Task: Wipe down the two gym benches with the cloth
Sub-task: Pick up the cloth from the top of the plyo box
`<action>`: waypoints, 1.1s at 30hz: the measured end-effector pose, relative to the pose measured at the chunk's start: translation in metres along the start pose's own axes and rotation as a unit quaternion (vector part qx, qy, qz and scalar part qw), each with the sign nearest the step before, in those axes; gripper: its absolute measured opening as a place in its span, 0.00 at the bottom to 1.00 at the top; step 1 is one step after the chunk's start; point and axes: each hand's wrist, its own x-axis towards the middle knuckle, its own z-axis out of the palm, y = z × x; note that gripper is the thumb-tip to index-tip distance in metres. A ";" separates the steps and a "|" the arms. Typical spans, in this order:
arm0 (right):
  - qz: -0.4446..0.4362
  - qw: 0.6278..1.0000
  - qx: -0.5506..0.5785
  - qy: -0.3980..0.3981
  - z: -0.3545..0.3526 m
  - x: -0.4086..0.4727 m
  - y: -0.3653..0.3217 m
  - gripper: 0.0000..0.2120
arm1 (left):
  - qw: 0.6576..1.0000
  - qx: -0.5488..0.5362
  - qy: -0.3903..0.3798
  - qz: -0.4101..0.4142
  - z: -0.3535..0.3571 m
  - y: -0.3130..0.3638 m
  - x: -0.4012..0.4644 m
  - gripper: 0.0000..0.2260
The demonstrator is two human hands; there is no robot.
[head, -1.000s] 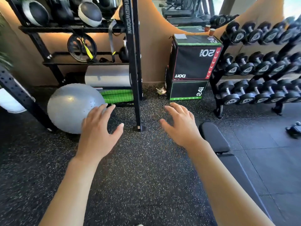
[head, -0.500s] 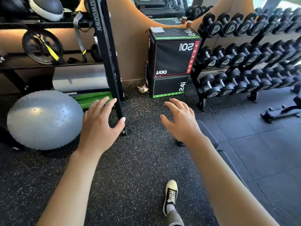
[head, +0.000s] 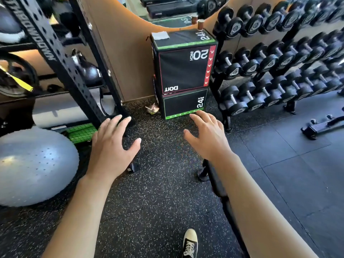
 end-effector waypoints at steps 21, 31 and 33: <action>0.055 0.998 -0.025 -0.014 0.054 0.234 0.051 0.34 | 1.000 -0.028 -0.007 0.003 0.092 -0.032 0.258 0.29; 0.088 0.995 -0.038 0.002 0.078 0.367 0.007 0.33 | 0.997 -0.065 -0.021 0.023 0.099 -0.100 0.400 0.29; 0.095 0.995 -0.041 0.002 0.080 0.383 0.004 0.32 | 0.997 -0.073 -0.023 0.027 0.101 -0.106 0.418 0.29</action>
